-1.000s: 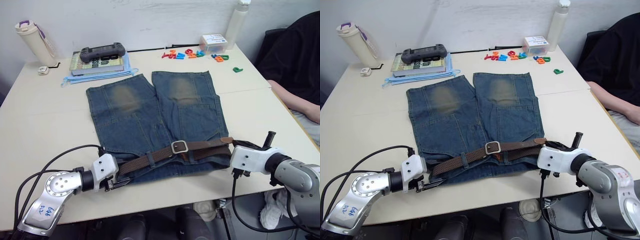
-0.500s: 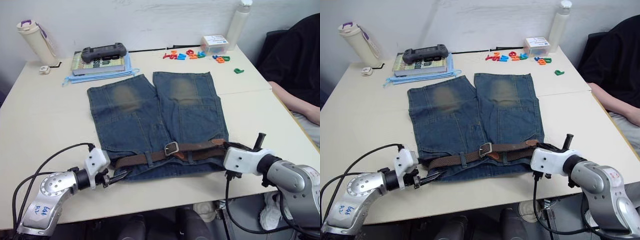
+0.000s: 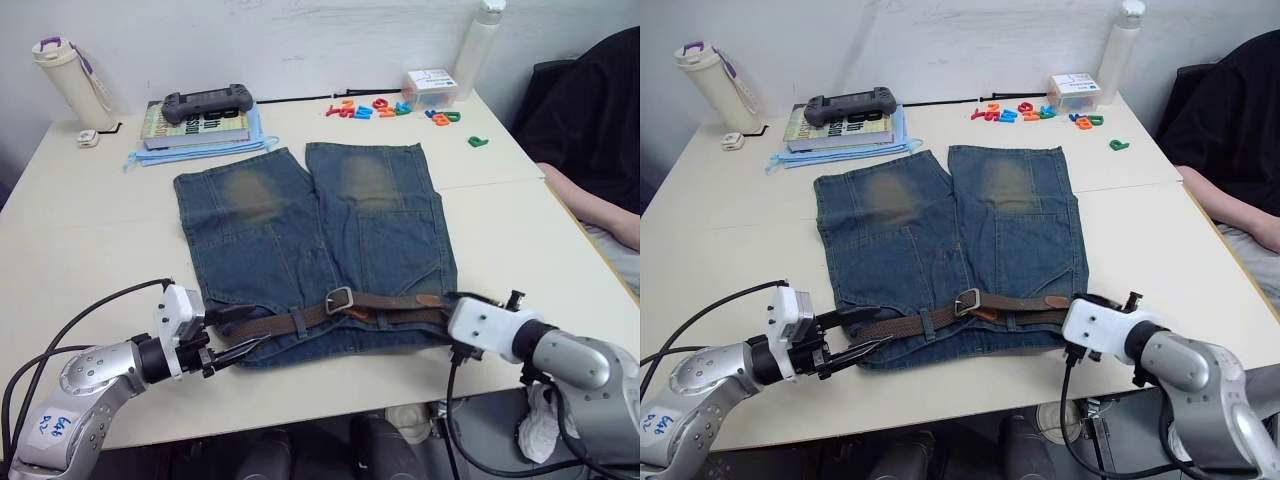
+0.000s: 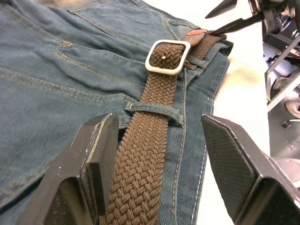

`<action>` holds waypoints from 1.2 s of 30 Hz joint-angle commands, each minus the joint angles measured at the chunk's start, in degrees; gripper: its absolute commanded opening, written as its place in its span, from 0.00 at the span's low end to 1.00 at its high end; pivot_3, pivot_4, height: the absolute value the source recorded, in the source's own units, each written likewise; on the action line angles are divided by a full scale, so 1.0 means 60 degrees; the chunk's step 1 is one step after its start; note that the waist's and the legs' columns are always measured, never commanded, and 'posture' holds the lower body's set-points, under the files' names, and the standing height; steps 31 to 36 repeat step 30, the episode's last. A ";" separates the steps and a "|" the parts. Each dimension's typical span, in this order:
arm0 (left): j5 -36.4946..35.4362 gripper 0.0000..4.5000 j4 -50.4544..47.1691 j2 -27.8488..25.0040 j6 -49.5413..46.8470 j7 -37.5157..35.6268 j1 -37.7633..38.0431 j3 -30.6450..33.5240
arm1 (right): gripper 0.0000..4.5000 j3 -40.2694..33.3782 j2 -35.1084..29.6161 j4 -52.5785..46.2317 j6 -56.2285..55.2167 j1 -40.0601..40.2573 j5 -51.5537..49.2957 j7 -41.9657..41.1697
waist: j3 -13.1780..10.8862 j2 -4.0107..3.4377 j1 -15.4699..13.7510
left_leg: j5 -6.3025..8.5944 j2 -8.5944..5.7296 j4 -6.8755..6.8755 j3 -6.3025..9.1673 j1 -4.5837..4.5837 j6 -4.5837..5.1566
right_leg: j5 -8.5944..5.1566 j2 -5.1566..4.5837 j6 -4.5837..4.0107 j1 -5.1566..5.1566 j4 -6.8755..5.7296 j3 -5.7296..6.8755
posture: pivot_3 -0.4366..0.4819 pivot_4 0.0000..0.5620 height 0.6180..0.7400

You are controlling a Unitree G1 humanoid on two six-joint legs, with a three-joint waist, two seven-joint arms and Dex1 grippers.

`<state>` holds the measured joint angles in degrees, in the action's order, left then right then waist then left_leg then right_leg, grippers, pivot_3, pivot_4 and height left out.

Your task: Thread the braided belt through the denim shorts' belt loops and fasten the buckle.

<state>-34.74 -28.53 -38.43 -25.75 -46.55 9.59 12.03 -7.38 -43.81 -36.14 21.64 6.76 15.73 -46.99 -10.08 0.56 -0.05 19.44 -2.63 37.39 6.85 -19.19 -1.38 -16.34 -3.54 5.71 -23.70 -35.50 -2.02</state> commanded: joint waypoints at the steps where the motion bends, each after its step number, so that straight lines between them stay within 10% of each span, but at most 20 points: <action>1: -0.0213 0.69 -0.0074 0.0094 0.0253 -0.0145 0.0052 0.0267 | 0.77 -0.1382 0.0099 -0.0939 0.1220 -0.0315 -0.2221 -0.0947 | -0.0007 -0.0003 -0.0004 | 0.0000 0.0000 -0.0001 0.0001 0.0000 0.0000 | 0.0000 0.0000 0.0000 0.0001 0.0000 0.0001 | 0.48 0.27 0.79; 10: 0.0015 0.69 0.0083 0.0366 0.0633 -0.0034 -0.0231 0.0132 | 0.87 -0.3189 0.0998 -0.0757 0.4423 -0.2888 -0.6689 -0.0275 | -0.0024 0.0002 0.0004 | 0.0004 0.0011 -0.0006 0.0005 0.0000 0.0002 | 0.0000 0.0002 -0.0002 0.0003 0.0008 -0.0003 | 0.48 0.27 0.79; 36: -0.0093 0.69 -0.0485 0.0832 -0.0310 0.1427 -0.1552 -0.0583 | 0.87 -0.2432 0.0985 -0.0134 0.4047 -0.2560 -0.7504 0.1076 | -0.0028 -0.0008 -0.0212 | 0.0020 0.0010 -0.0025 0.0009 -0.0031 0.0003 | 0.0002 0.0003 0.0003 -0.0016 0.0058 -0.0003 | 0.48 0.27 0.79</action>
